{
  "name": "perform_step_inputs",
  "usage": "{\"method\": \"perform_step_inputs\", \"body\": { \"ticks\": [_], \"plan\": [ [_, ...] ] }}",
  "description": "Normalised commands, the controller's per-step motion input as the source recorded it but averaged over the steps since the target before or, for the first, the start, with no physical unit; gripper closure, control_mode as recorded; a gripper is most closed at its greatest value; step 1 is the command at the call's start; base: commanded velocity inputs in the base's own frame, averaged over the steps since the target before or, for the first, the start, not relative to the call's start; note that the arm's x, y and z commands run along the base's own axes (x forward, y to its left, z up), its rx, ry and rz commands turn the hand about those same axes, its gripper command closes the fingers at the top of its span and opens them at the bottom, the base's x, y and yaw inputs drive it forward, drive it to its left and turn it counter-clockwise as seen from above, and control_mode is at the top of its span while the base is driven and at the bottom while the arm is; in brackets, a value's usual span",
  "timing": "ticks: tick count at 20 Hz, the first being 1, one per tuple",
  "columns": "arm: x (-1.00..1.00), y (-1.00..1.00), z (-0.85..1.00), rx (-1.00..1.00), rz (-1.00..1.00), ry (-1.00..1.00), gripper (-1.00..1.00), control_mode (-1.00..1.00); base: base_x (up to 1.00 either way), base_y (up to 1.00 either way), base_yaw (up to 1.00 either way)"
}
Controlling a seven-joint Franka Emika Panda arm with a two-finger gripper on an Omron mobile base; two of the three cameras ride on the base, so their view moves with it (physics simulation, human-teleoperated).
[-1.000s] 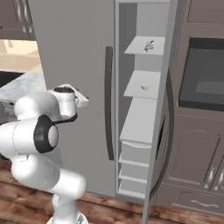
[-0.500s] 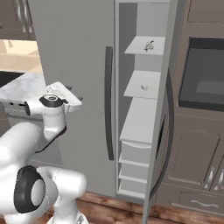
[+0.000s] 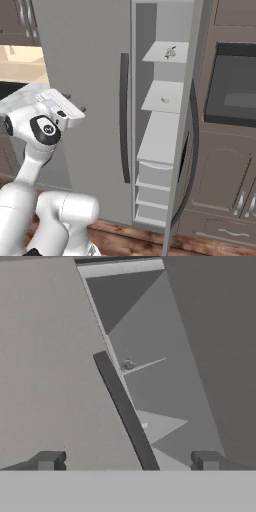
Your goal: There's a fish in the fridge that needs to be moved to the freezer for freezing. Pick up the fish from the fridge, place it on any shelf in the freezer, and close the fridge and freezer doors when done.
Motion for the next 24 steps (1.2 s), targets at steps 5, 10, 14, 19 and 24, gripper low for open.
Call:
{"method": "perform_step_inputs", "body": {
  "ticks": [5, 10, 14, 19, 24],
  "plan": [
    [-1.00, 0.00, 0.61, 0.00, 0.00, 0.11, -1.00, -1.00, 0.00, 0.00, 0.00],
    [-1.00, -0.05, 0.29, -0.01, 0.00, 0.10, -1.00, -1.00, 0.00, 0.00, 0.00],
    [-1.00, -0.33, 0.17, -0.02, 0.00, 0.13, -1.00, -1.00, 0.00, 0.00, 0.00],
    [-0.97, -0.34, 0.00, -0.04, 0.03, 0.05, -1.00, -1.00, 0.00, 0.00, 0.00],
    [-0.41, -0.44, 0.00, -0.06, 0.10, 0.00, -1.00, -1.00, 0.00, 0.00, 0.00]
  ]
}}
